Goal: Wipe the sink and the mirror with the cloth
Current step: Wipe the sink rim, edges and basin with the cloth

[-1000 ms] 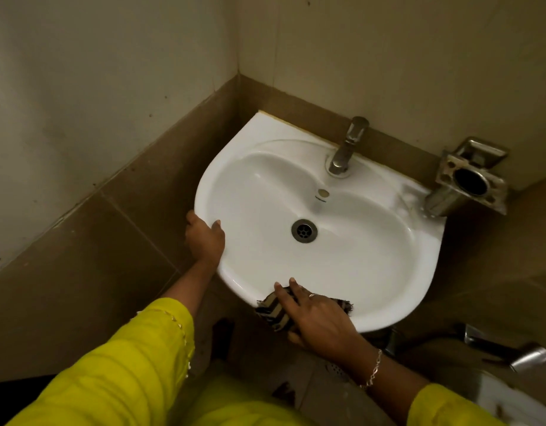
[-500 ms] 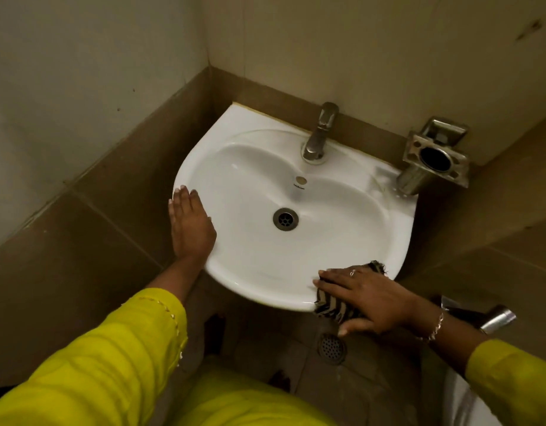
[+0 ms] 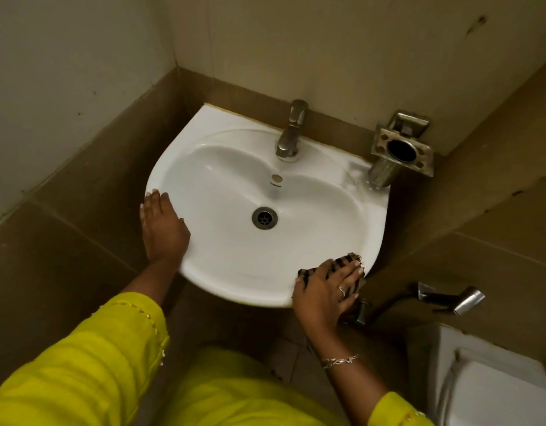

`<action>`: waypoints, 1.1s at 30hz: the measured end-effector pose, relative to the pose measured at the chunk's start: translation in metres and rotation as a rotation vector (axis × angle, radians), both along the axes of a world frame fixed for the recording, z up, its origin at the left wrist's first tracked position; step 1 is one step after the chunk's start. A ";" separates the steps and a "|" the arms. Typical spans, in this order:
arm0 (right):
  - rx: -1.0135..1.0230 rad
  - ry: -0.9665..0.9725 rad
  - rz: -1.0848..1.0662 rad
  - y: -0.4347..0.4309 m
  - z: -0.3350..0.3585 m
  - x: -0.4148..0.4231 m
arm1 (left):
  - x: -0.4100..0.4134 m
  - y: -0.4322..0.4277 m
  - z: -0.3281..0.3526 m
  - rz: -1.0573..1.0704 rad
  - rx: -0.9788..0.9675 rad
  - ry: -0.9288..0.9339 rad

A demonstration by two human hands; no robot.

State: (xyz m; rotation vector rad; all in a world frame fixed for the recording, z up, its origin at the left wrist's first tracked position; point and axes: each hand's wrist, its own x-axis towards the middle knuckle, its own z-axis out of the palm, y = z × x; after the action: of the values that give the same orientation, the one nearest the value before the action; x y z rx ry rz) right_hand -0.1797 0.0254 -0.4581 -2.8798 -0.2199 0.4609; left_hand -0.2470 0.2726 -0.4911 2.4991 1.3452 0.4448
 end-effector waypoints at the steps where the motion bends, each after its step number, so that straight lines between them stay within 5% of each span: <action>1: 0.031 -0.004 -0.027 0.000 -0.001 0.000 | 0.000 0.000 0.000 0.003 -0.001 -0.003; 12: 0.260 -0.058 -0.204 -0.013 -0.011 0.030 | 0.001 0.000 0.000 0.019 -0.015 -0.038; 25: -0.018 -0.138 0.069 -0.033 -0.005 0.096 | 0.000 0.003 -0.002 -0.005 -0.017 -0.040; 33: -0.073 -0.235 0.125 -0.026 -0.018 0.111 | 0.002 -0.001 0.002 0.209 -0.158 -0.141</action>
State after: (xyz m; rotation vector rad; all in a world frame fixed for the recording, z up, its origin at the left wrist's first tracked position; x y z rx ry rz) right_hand -0.0690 -0.0002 -0.4764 -3.0004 -0.4312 0.1523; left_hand -0.2445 0.2715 -0.4888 2.1687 1.5278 0.5258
